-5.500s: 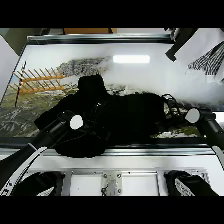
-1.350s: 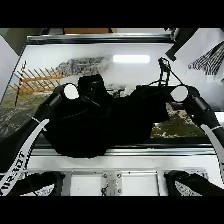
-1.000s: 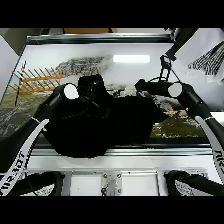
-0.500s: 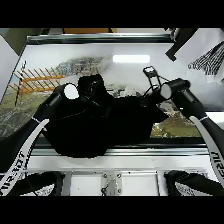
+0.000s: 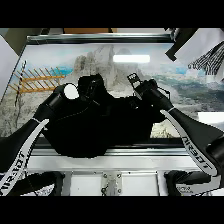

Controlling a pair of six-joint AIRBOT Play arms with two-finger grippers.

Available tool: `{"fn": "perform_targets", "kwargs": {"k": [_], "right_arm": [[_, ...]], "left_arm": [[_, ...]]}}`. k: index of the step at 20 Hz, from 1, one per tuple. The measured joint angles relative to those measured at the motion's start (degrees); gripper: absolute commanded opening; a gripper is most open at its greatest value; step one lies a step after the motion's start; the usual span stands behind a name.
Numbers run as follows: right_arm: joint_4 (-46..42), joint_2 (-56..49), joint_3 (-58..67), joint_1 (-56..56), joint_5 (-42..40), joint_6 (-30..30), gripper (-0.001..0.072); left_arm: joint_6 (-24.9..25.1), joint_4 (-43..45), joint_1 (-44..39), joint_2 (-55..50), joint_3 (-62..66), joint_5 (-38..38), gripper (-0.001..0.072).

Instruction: Fold the clothes and pants, and hang the long-sleeved shirts on hangers.

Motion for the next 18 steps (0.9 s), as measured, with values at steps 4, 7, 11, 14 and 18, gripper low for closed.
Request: {"fn": "perform_targets", "kwargs": {"k": [4,7,11,14,18], "right_arm": [[-3.13,-3.39,1.9,0.31,4.17,1.03,0.0461],[-7.21,-4.59,2.32,0.33,8.55,1.27,0.046],[-12.2,-4.74,2.51,0.33,12.81,1.38,0.0246],[-13.81,-4.61,2.51,0.33,15.1,1.16,0.0246],[-14.62,-4.59,2.54,0.33,17.86,0.94,0.0263]], "left_arm": [[-0.11,0.0,0.0,0.0,0.0,0.76,0.0012],[-0.09,0.02,0.0,0.0,0.0,1.09,0.0012],[0.09,0.02,0.0,0.0,0.0,1.46,0.0012],[0.07,0.02,0.0,0.0,0.0,1.51,0.0012],[0.31,0.02,0.0,0.0,0.0,0.9,0.0012]]}}
